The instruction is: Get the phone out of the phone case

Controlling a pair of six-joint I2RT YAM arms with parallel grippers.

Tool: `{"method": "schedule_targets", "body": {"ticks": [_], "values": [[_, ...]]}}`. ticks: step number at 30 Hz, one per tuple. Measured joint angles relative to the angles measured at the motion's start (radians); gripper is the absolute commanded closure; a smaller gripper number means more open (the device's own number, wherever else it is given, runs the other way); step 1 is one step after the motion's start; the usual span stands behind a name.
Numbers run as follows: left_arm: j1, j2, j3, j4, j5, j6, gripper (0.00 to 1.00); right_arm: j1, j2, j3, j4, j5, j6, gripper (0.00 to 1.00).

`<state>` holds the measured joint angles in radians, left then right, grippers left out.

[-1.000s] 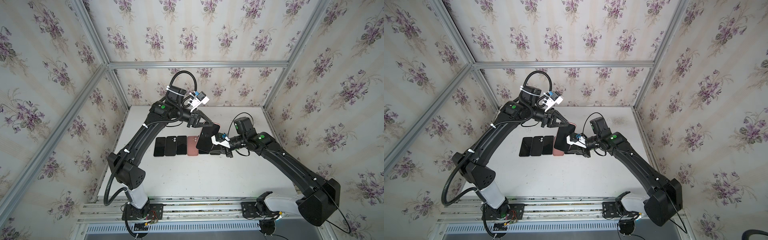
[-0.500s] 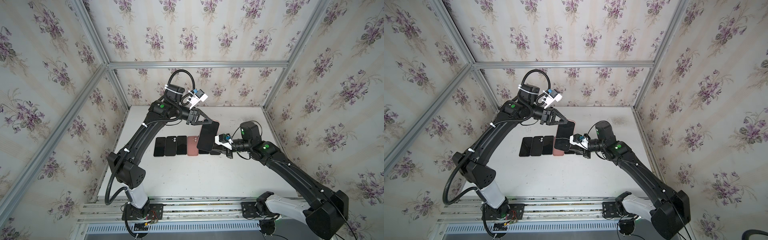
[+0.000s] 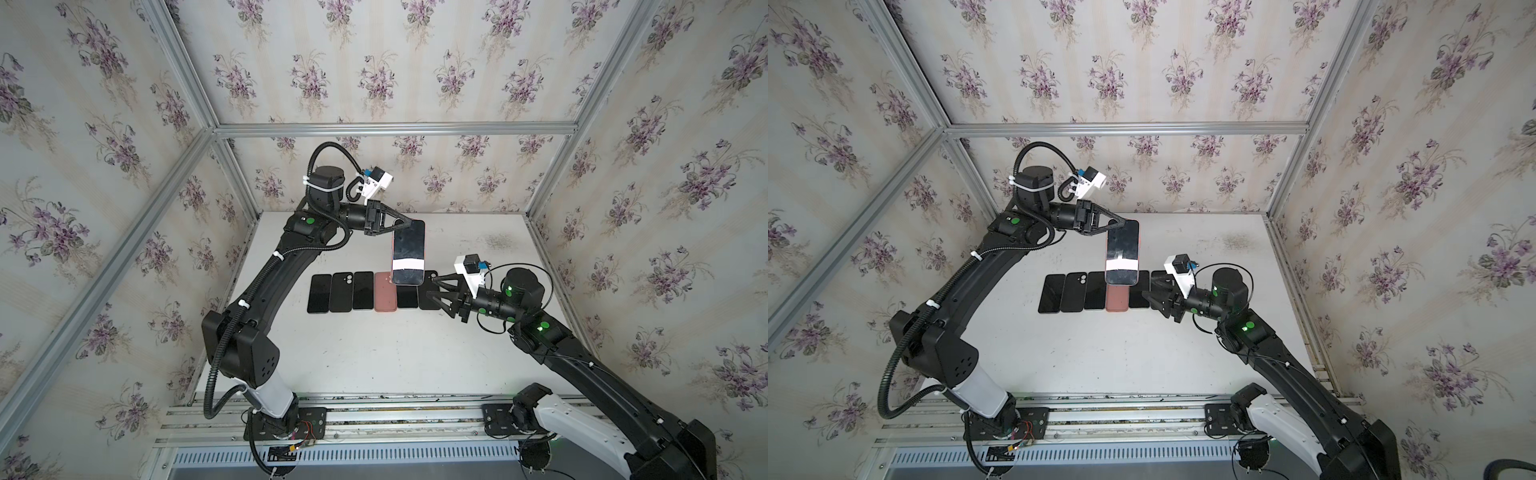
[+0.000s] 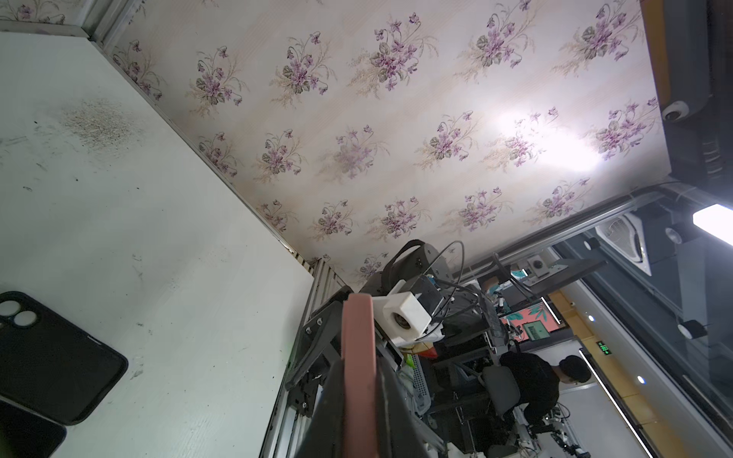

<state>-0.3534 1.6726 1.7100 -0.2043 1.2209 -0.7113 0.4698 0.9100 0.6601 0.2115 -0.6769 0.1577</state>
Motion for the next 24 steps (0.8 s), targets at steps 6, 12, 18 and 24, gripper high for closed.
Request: {"method": "schedule_targets", "body": {"ticks": [6, 12, 18, 24], "values": [[0.002, 0.009, -0.094, 0.275, 0.004, -0.242, 1.00, 0.000, 0.077, -0.029, 0.214, -0.023, 0.235, 0.52], [0.001, 0.010, -0.120, 0.421, 0.007, -0.348, 1.00, 0.000, 0.085, -0.035, 0.323, -0.039, 0.311, 0.50], [-0.004, -0.002, -0.138, 0.449, 0.004, -0.364, 1.00, 0.000, 0.087, -0.040, 0.355, -0.056, 0.336, 0.49], [-0.010, -0.005, -0.145, 0.458, -0.002, -0.364, 1.00, 0.000, 0.099, -0.040, 0.363, -0.063, 0.336, 0.49]]}}
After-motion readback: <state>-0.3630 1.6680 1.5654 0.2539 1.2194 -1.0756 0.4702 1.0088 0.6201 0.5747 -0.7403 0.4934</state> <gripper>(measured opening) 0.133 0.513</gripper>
